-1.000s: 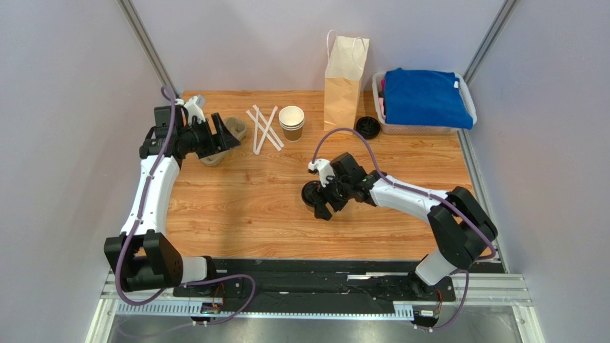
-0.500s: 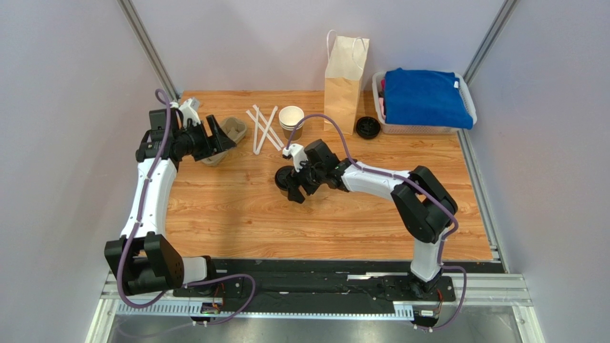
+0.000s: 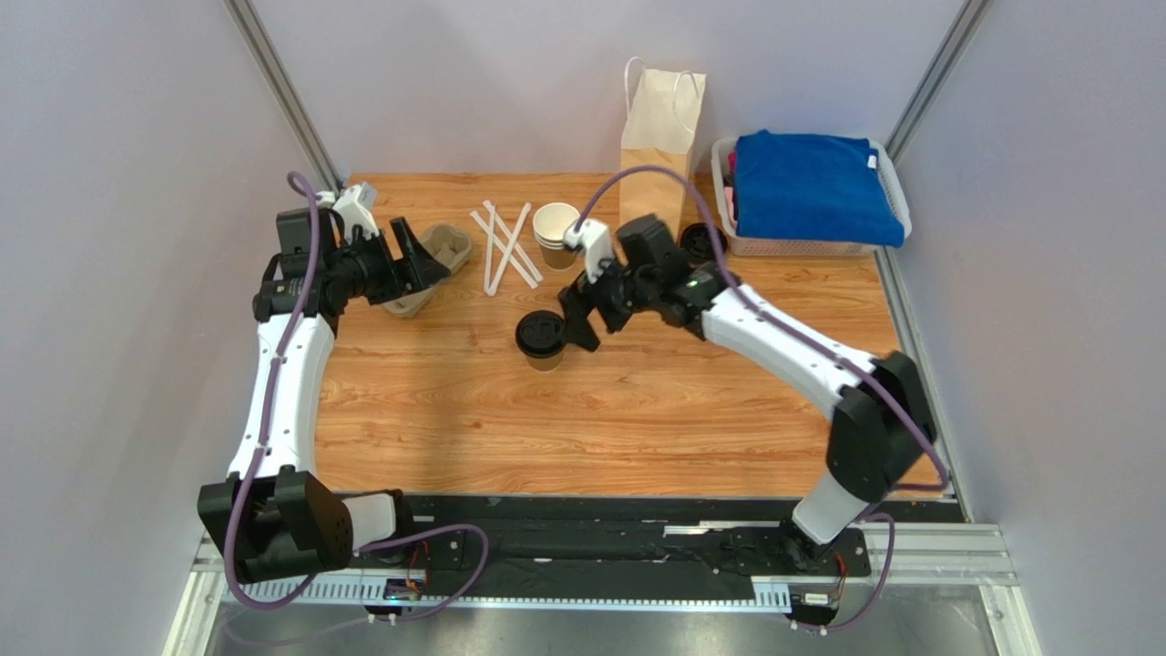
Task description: Pack the takeout coffee
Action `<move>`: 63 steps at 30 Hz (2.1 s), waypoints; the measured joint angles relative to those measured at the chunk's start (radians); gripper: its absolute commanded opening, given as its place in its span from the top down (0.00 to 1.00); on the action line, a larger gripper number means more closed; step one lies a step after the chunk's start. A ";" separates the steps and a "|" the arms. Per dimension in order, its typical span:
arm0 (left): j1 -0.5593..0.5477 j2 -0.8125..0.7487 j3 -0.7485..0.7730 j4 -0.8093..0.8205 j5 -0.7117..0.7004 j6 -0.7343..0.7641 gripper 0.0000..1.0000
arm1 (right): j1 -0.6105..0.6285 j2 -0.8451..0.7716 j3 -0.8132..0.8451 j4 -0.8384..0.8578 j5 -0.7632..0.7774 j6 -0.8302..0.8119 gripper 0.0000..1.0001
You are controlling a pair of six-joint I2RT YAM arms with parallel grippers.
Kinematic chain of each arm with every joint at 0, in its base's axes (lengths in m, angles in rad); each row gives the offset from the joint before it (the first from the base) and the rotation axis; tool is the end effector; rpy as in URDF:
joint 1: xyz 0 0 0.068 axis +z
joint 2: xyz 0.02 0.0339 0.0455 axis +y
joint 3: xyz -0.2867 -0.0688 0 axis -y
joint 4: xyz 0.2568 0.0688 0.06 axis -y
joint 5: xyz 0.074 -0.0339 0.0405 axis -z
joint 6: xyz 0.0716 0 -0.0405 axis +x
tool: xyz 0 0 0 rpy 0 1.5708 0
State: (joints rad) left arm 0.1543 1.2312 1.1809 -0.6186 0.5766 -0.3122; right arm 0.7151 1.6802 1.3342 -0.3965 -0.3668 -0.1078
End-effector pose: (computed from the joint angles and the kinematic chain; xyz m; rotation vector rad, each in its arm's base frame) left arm 0.2917 0.0059 0.3477 -0.1999 2.2000 -0.7300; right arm 0.2980 0.2928 0.2726 -1.1188 2.0834 0.7270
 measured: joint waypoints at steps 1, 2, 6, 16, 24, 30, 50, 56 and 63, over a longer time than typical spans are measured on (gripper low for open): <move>0.000 -0.004 0.000 0.002 0.003 0.000 0.18 | -0.015 -0.033 0.017 -0.025 -0.007 0.000 0.10; 0.000 -0.008 0.000 0.002 0.008 0.001 0.18 | -0.039 -0.079 0.044 -0.051 -0.016 0.002 0.09; 0.001 -0.024 -0.002 0.006 0.024 0.004 0.18 | -0.148 -0.210 0.153 -0.082 -0.028 0.033 0.10; 0.003 -0.064 -0.016 0.053 0.040 0.004 0.18 | -0.438 -0.185 0.409 -0.042 0.129 0.187 0.19; 0.003 -0.064 -0.024 0.067 0.034 0.004 0.18 | -0.493 0.114 0.568 -0.010 0.238 0.286 0.22; 0.003 -0.064 -0.038 0.068 0.023 0.005 0.18 | -0.506 0.278 0.671 -0.008 0.263 0.322 0.30; 0.029 -0.043 -0.037 0.068 0.002 0.004 0.18 | -0.507 0.389 0.748 0.011 0.267 0.340 0.98; 0.030 -0.043 -0.021 0.071 0.008 -0.002 0.18 | -0.507 0.373 0.737 0.002 0.234 0.345 1.00; 0.030 -0.043 -0.001 0.069 0.027 -0.019 0.18 | -0.507 0.207 0.607 -0.045 0.168 0.393 1.00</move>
State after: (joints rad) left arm 0.1844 1.1885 1.1801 -0.5499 0.6041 -0.3317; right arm 0.2081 1.8874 1.9411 -0.4416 -0.1989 0.2852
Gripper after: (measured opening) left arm 0.817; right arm 0.006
